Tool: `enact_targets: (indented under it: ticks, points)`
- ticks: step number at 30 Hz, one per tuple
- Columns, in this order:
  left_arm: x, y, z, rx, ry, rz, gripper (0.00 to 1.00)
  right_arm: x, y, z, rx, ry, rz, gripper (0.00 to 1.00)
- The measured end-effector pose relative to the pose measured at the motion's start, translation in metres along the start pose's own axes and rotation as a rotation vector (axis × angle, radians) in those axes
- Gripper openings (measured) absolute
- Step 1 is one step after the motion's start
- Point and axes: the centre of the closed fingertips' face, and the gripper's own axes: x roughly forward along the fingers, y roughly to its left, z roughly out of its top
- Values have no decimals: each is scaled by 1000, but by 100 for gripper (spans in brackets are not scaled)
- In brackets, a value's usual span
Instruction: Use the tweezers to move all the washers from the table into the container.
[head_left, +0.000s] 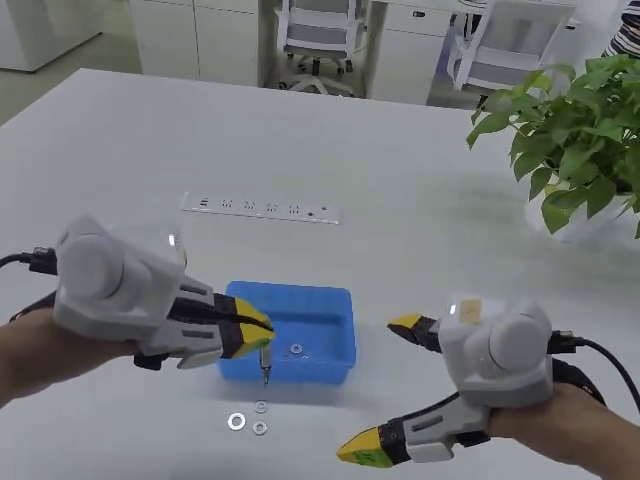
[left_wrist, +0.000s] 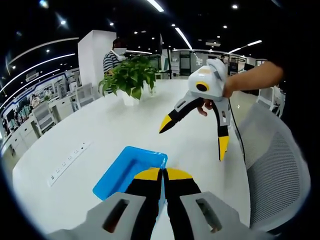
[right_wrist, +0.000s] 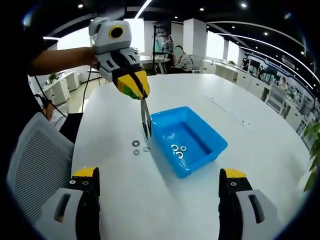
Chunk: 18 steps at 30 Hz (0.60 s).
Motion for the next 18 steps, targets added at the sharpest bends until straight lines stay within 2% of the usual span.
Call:
enact_targets:
  ticks: [18]
  points:
    - [7, 0, -20, -6, 27, -11, 6, 4, 4, -8, 6, 17, 15, 100]
